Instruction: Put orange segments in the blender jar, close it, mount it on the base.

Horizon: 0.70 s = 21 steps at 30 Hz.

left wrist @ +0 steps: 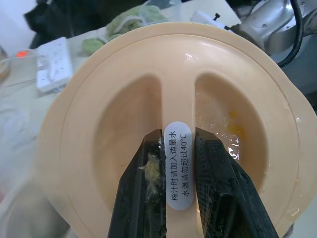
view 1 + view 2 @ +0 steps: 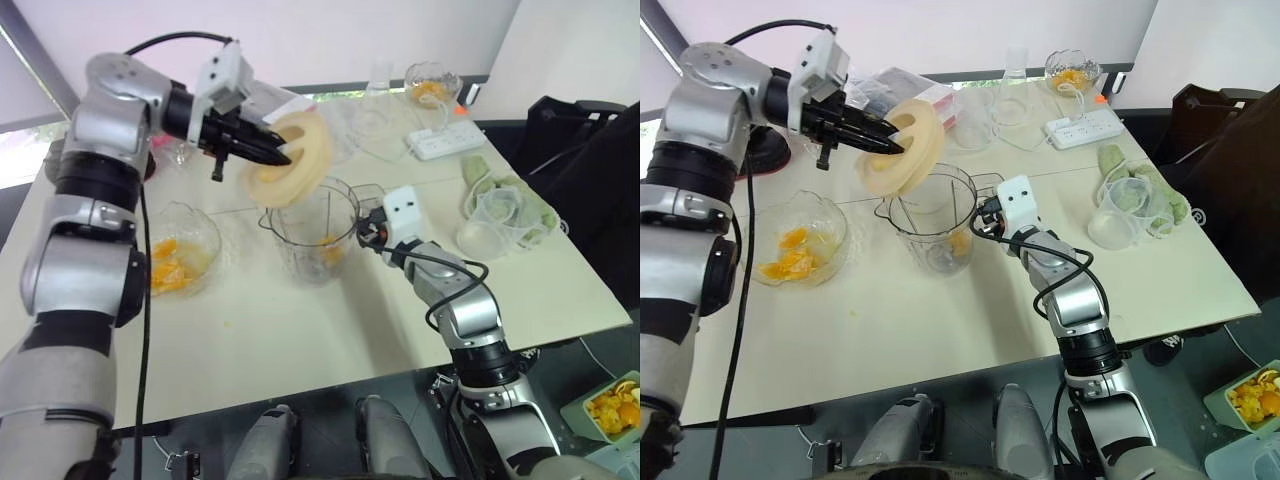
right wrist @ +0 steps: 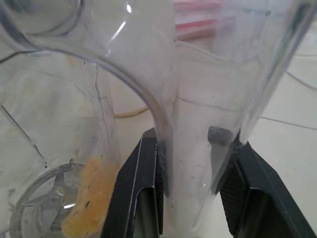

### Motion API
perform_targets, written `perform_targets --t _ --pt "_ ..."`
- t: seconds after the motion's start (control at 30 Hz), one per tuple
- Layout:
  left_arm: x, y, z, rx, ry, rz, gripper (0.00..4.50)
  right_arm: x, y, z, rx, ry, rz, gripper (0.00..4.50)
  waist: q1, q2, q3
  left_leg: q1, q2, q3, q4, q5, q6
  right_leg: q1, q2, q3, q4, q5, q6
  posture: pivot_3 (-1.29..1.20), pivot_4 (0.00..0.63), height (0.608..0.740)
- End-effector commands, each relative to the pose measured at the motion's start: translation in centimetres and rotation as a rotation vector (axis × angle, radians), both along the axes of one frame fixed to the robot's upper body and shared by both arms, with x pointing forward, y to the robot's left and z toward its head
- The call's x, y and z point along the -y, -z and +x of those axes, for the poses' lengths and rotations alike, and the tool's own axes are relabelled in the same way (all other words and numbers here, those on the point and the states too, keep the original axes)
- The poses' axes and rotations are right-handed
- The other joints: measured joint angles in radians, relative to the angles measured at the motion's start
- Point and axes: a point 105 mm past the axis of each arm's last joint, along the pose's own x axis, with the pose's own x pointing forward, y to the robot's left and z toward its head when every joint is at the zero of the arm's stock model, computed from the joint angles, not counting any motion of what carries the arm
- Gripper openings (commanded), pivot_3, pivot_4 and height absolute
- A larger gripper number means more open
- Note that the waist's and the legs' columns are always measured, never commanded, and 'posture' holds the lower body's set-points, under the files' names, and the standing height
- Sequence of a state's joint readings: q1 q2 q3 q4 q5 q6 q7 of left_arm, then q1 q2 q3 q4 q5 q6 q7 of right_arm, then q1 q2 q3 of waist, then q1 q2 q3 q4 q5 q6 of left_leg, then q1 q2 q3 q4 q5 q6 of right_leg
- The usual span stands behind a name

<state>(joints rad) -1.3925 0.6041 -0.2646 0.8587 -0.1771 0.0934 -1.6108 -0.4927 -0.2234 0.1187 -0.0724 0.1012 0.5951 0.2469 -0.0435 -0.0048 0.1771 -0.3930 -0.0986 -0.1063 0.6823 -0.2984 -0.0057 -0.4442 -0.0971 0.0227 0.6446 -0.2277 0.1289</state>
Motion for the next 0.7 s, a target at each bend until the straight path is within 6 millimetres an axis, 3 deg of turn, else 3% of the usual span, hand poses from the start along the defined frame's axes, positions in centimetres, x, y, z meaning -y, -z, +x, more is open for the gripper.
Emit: perform_targets --t 0.03,0.27,0.7 --pt "2.1 -1.3 -0.7 0.028 0.075 0.015 0.22 0.1 0.7 0.0 -0.005 0.008 -0.039 0.90 0.000 0.000 0.000 0.000 0.000 0.000 0.000 0.000 0.000 0.000 0.000 0.000 0.000 0.000 0.000 0.00 0.150 0.740" --pt "4.3 1.4 -1.1 -0.016 0.140 0.154 0.22 1.0 0.8 0.1 -0.002 0.038 -0.033 0.90 0.001 0.000 0.000 0.000 0.000 0.000 0.000 0.000 0.000 0.000 0.000 0.000 0.001 0.000 0.000 0.00 0.150 0.740" --pt "4.4 5.1 -0.5 0.004 0.179 0.385 0.22 1.2 0.9 0.1 0.000 0.061 -0.014 0.90 0.007 0.000 -0.001 0.002 -0.001 0.000 0.001 0.000 0.000 0.002 0.000 0.001 0.001 0.000 0.000 0.00 0.150 0.740"
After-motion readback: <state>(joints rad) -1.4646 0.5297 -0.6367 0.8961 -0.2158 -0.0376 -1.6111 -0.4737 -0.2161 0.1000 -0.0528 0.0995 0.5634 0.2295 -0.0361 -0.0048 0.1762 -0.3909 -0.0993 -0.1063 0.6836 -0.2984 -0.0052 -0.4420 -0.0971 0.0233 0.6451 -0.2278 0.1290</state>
